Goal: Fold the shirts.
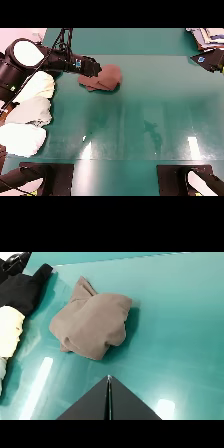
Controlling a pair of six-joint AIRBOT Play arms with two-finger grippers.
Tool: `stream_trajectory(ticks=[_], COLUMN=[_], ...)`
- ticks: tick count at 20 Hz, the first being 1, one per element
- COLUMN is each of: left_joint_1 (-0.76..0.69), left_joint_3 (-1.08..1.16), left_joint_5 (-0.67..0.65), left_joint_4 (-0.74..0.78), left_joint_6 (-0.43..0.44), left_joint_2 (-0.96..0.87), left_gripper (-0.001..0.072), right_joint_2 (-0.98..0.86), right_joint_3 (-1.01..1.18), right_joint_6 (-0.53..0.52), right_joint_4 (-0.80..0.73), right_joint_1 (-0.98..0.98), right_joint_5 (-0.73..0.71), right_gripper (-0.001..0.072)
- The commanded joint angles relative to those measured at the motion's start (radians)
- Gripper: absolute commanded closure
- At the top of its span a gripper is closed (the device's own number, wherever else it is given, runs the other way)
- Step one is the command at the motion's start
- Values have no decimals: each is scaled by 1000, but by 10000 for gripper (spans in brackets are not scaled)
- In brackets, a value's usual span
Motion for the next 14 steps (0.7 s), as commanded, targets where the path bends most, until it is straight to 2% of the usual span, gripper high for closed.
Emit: stream_trajectory(ticks=[1,14], left_joint_1=[0,0], left_joint_3=[-2,-2], left_joint_5=[1,14], left_joint_4=[0,-29], left_joint_6=[0,2], left_joint_2=[1,0], left_gripper=[683,683], right_joint_2=[0,1], right_joint_3=[-2,-9], right_joint_6=[1,1], right_joint_4=[3,2], right_joint_1=[1,1], right_joint_5=[-1,0], right_gripper=[695,694])
